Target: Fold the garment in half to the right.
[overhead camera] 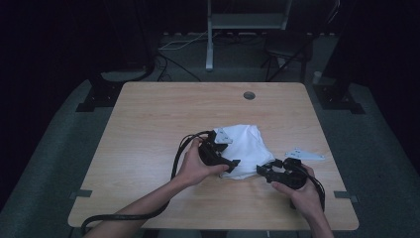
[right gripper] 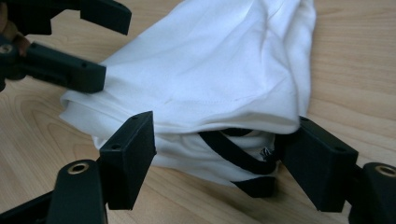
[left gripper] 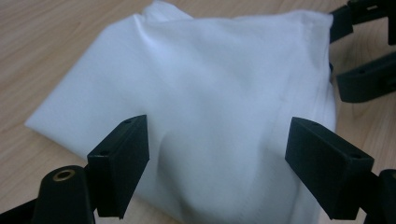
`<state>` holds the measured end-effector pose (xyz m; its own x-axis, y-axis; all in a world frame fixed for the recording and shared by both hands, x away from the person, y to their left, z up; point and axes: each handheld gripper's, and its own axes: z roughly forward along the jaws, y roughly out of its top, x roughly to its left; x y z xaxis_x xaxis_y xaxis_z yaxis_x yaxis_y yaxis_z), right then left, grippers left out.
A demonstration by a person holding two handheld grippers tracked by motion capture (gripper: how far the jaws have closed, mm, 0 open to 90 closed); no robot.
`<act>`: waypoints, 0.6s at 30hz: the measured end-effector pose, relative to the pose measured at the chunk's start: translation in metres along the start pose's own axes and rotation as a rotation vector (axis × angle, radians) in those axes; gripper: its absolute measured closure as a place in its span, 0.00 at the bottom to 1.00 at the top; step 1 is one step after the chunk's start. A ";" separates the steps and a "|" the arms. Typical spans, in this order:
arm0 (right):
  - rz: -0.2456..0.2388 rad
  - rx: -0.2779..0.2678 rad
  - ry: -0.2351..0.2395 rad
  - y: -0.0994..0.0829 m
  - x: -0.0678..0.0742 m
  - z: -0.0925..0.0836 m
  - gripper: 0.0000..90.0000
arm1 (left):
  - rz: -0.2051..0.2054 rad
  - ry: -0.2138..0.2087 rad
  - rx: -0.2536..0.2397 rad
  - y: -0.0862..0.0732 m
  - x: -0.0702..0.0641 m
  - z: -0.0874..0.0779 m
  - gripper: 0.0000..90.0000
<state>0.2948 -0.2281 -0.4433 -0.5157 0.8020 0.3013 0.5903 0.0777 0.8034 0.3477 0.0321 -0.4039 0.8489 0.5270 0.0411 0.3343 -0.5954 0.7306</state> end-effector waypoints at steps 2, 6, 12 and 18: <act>-0.014 0.010 0.002 -0.001 0.002 0.003 0.30 | 0.013 -0.014 0.001 -0.004 -0.004 -0.001 0.24; -0.008 0.012 -0.001 0.000 0.002 0.005 0.30 | 0.048 -0.039 0.017 -0.008 -0.008 -0.001 0.24; 0.004 0.028 -0.002 0.003 0.003 0.011 0.31 | 0.093 -0.078 0.053 -0.013 -0.012 0.001 0.24; 0.013 0.047 0.001 0.006 0.007 0.017 0.31 | 0.102 -0.107 0.092 -0.022 -0.010 0.004 0.24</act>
<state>0.3053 -0.2115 -0.4447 -0.5084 0.8027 0.3117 0.6255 0.0955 0.7744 0.3332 0.0374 -0.4227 0.9175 0.3961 0.0352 0.2760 -0.6978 0.6609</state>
